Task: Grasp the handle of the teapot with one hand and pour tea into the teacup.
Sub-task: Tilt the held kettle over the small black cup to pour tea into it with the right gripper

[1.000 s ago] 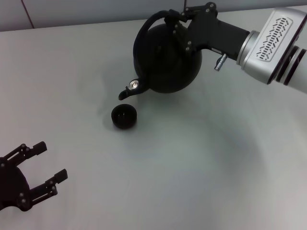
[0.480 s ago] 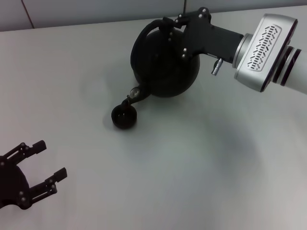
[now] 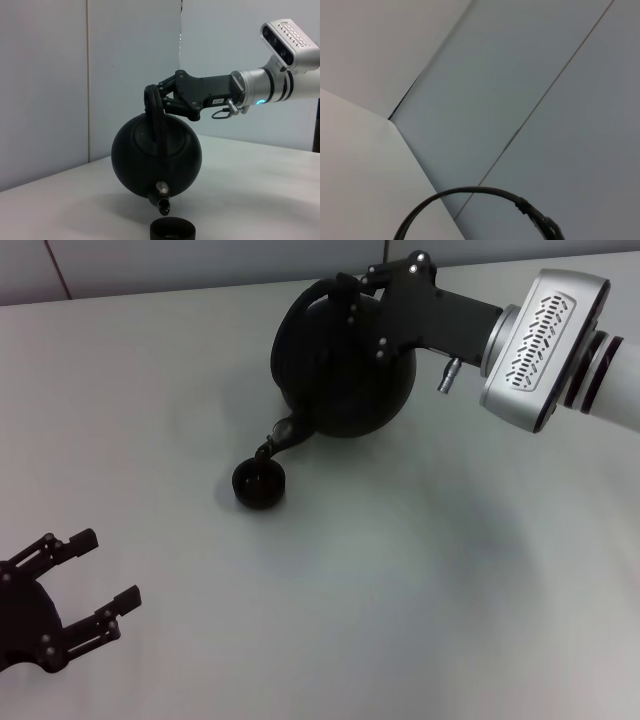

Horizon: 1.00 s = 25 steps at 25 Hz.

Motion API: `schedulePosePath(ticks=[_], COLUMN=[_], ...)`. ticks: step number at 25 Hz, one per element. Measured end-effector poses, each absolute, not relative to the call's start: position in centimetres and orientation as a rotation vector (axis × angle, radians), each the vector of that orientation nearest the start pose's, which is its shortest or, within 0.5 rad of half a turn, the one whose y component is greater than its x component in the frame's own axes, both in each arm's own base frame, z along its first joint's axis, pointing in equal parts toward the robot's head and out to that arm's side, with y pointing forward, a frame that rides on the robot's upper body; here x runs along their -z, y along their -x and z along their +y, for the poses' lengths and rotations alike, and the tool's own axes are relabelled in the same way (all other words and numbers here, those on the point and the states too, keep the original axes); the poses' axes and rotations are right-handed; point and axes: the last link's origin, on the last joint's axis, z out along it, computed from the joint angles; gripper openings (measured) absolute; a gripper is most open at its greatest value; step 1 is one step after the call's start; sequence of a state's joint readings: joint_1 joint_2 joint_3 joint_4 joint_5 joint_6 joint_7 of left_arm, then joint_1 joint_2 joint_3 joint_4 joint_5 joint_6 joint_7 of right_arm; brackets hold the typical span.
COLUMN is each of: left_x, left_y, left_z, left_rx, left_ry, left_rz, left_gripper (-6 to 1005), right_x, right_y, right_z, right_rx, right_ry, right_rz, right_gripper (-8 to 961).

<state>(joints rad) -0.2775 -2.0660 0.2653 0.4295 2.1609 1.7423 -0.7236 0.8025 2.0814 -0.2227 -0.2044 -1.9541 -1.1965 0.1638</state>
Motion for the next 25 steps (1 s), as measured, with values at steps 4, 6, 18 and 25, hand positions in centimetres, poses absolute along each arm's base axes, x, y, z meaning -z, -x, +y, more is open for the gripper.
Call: schedulePosePath(ticks=[4, 6, 18, 25], left_x=[-0.06, -0.05, -0.02, -0.16], left_y=[34.37, 34.33, 34.20, 34.24], left_z=[21.81, 21.87, 22.12, 22.19], left_rx=[0.793, 0.794, 0.795, 0.796], left_ry=[2.489, 2.489, 2.486, 2.482], left_rz=[-0.376, -0.375, -0.370, -0.371], left_gripper=[805, 805, 805, 805], right_x=[3.65, 3.86, 4.00, 3.79], right_y=[-22.12, -22.09, -22.09, -21.92], right_z=[40.49, 40.50, 40.63, 40.69], right_rx=[-0.474, -0.460, -0.433, -0.501], right_ry=[2.234, 2.247, 2.246, 2.270], right_rz=[-0.389, -0.402, -0.429, -0.315], right_gripper=[88, 87, 83, 84])
